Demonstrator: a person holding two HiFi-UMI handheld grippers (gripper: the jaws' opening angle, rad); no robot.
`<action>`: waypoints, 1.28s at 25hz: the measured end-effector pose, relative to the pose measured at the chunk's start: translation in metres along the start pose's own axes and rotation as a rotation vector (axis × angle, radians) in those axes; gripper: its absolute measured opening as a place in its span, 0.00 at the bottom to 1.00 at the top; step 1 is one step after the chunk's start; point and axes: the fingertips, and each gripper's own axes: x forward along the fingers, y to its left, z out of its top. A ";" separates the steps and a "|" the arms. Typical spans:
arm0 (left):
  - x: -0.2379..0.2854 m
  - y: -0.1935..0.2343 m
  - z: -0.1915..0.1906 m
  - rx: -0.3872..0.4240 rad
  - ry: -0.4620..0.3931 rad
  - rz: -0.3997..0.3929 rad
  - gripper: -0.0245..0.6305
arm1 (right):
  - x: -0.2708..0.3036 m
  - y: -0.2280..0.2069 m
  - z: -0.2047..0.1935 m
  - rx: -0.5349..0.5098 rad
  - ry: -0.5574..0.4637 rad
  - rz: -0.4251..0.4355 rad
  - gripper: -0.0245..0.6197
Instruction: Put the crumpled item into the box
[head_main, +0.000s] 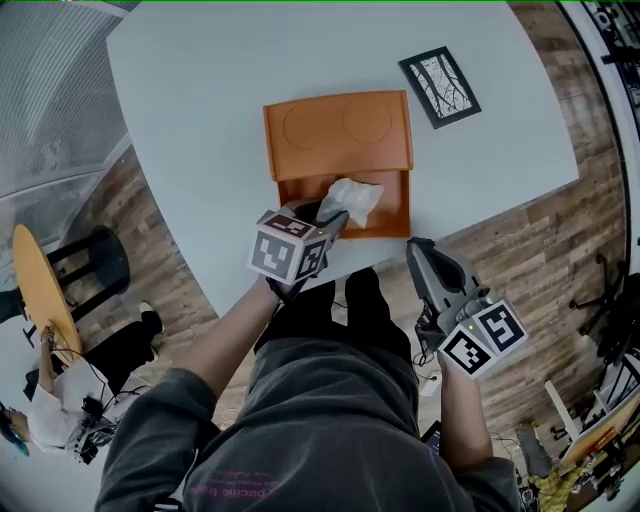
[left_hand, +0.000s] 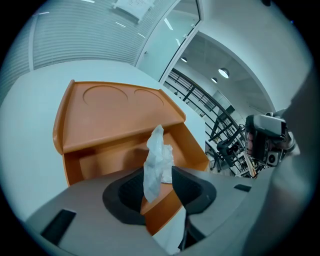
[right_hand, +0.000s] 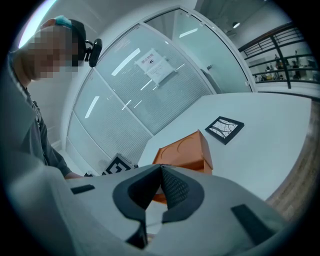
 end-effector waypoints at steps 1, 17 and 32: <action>0.000 0.001 0.000 -0.001 -0.001 0.003 0.30 | 0.001 0.001 0.000 -0.001 0.001 0.000 0.05; -0.012 0.006 0.004 0.008 -0.026 0.033 0.41 | 0.008 0.010 0.000 -0.013 0.004 0.015 0.05; -0.044 -0.002 0.015 0.057 -0.092 0.008 0.40 | 0.012 0.037 0.009 -0.059 -0.010 0.027 0.05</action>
